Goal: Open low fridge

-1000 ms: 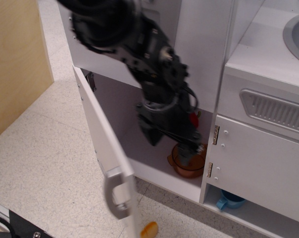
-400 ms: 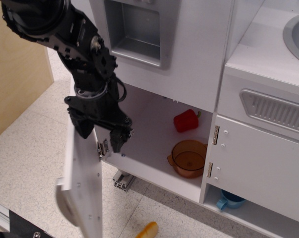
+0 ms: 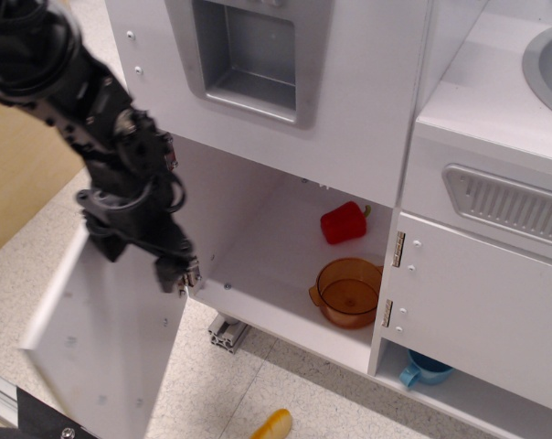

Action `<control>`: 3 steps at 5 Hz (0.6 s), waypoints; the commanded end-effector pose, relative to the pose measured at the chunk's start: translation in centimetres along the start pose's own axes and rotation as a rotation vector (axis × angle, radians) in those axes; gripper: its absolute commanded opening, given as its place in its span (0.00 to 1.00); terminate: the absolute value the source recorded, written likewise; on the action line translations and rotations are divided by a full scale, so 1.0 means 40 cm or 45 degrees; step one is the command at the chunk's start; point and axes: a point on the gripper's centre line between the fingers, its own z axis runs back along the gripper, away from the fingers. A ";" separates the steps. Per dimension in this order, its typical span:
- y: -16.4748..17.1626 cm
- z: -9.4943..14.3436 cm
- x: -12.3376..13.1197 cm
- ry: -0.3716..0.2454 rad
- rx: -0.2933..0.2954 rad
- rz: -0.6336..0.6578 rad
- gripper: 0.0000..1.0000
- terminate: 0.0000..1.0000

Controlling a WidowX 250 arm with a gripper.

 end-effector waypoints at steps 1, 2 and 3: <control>0.039 0.024 0.007 -0.030 0.057 0.028 1.00 0.00; 0.039 0.024 0.007 -0.030 0.057 0.028 1.00 0.00; 0.039 0.024 0.007 -0.030 0.057 0.028 1.00 0.00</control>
